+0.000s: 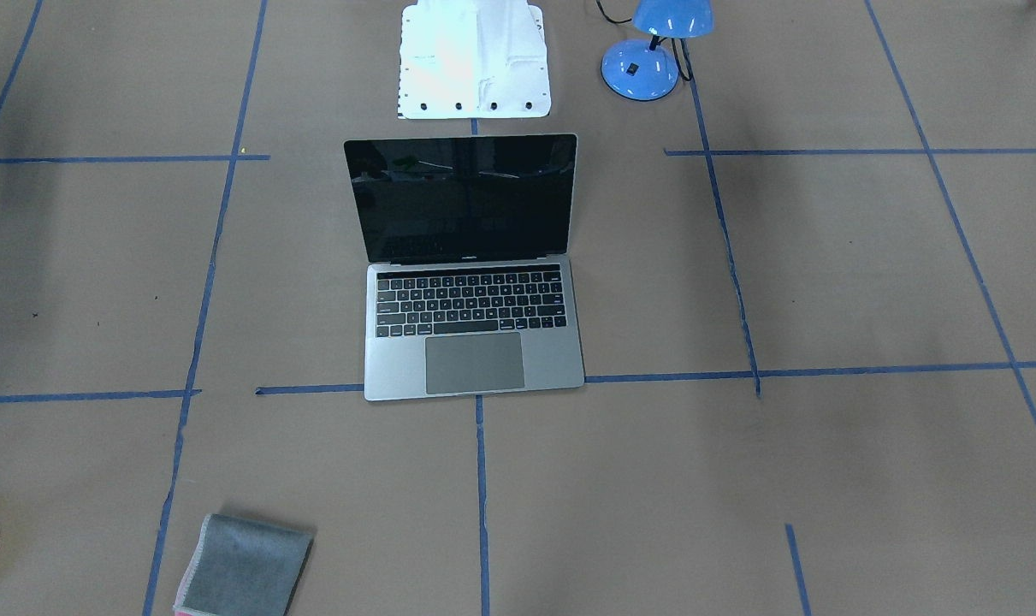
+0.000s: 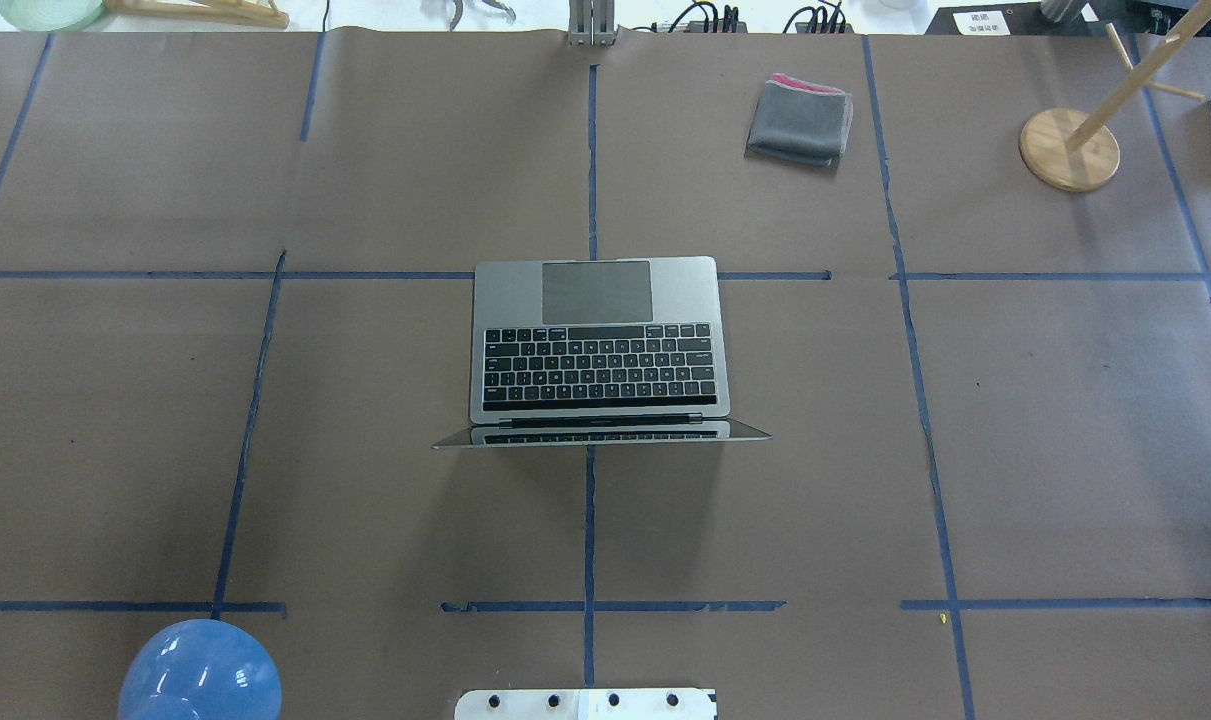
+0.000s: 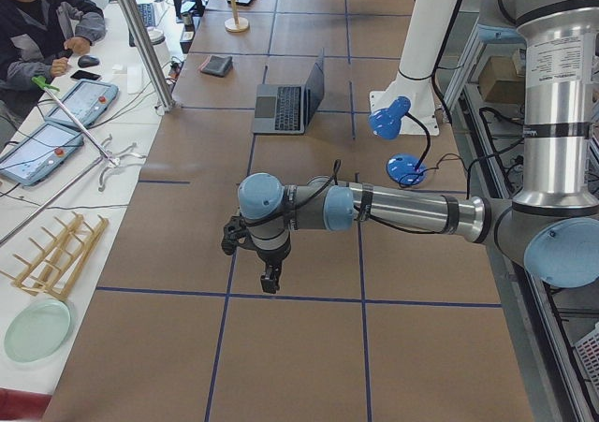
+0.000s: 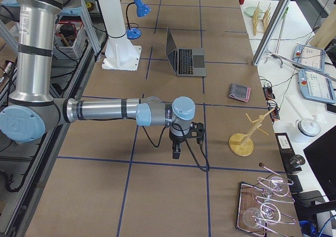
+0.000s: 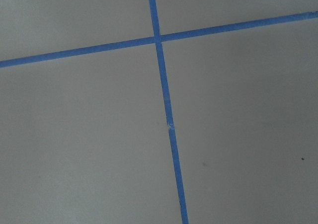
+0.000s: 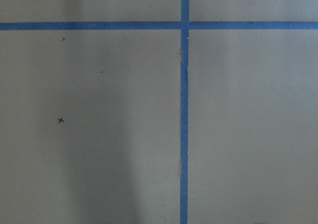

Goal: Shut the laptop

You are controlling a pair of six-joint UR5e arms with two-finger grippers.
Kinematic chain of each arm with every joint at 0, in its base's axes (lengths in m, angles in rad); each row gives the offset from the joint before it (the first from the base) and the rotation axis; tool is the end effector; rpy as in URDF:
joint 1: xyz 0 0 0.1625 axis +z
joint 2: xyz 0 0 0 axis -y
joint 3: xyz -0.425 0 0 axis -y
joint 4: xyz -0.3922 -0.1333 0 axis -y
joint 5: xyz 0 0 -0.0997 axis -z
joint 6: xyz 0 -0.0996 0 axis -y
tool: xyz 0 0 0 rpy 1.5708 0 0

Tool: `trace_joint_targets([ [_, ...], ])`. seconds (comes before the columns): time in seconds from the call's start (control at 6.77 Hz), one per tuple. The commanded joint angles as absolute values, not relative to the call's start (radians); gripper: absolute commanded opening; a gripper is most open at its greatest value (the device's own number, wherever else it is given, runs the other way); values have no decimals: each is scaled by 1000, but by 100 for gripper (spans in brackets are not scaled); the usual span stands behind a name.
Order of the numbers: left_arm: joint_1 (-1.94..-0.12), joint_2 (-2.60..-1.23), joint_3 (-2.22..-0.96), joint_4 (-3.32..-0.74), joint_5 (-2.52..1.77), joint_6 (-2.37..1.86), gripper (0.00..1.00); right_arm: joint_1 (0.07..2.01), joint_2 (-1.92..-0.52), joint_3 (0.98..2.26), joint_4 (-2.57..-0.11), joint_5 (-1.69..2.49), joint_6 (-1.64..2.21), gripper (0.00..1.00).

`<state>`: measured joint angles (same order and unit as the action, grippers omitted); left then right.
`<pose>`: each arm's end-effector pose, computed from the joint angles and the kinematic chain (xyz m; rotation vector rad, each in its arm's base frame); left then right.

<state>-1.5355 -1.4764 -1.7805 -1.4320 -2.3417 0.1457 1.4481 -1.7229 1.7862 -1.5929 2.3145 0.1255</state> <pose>-0.0481 -0.4495 0.6142 0.0203 0.7718 0.1629 0.0128 -0.4345 0.6269 -0.0531 -0.7427 -0.0126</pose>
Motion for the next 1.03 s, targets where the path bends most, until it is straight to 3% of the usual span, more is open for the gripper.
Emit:
trace_joint_targets([
  [0.0, -1536, -1477, -1782, -1434, -2342, 152, 100, 1447, -1723, 1784, -1592, 2315, 133, 100],
  [0.89, -1536, -1572, -1793, -1528, -2354, 114, 100, 1448, -1695, 1799, -1568, 2318, 141, 100],
])
